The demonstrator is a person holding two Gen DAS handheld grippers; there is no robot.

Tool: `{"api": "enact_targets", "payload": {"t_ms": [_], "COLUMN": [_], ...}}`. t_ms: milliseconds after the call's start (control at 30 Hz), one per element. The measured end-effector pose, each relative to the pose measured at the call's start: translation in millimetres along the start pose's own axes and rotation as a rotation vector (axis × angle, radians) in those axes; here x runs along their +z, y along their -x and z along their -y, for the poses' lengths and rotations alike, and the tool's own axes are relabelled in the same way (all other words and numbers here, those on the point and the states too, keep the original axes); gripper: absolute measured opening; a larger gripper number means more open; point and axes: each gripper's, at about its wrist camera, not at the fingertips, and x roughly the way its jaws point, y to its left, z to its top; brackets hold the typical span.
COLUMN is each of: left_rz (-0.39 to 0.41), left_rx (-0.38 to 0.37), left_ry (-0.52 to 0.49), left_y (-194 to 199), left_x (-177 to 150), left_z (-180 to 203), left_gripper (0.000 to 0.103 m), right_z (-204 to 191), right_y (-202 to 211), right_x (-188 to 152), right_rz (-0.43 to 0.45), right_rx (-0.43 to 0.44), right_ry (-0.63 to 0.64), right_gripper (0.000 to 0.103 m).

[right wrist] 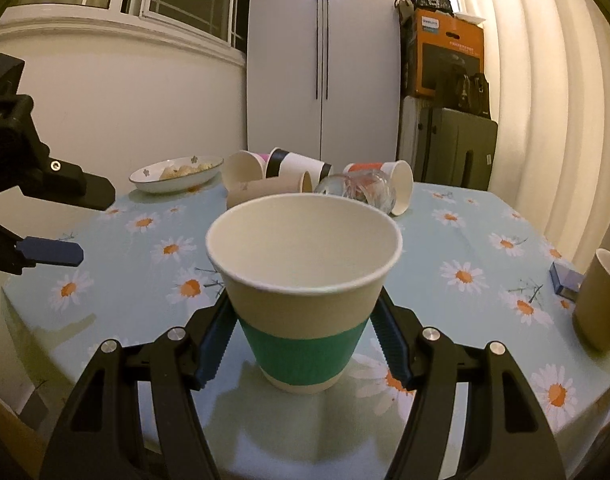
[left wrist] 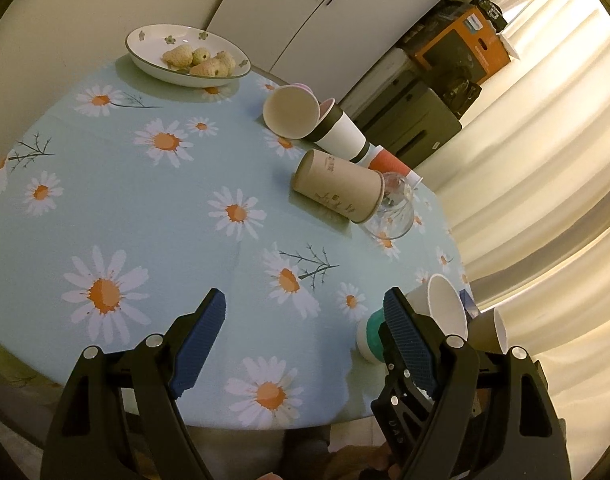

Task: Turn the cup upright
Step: 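Open the left gripper and withdraw it from the cup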

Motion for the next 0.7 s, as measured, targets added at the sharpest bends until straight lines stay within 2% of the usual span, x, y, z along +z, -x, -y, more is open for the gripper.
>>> {"api": "enact_targets", "payload": {"t_ms": [33, 200, 267, 433, 700], "left_rz": [0.000, 0.001, 0.001, 0.019, 0.043], "left_rx": [0.002, 0.013, 0.018, 0.034, 0.037], "left_ry": [-0.002, -0.003, -0.006, -0.029, -0.076], "left_y": [-0.3, -1.5, -1.5, 2.4, 15.4], "left_x": [0.1, 0.7, 0.3, -0.5, -4.1], "left_z": [-0.2, -1.0, -1.2, -0.1, 5.0], "left_gripper": [0.079, 0.079, 0.079, 0.079, 0.079], "right_z": [0.2, -0.4, 0.3, 1.3, 15.5], "right_y": [0.0, 5.7, 9.4, 23.4, 73.5], "right_x": [0.0, 2.8, 4.6, 11.5, 28.1], "right_rz": [-0.002, 0.003, 0.006, 0.010, 0.028], "right_rx": [0.006, 0.008, 0.008, 0.017, 0.038], "right_ry": [-0.005, -0.011, -0.015, -0.006, -0.033], "right_gripper": [0.074, 0.079, 0.085, 0.089, 0.098]}}
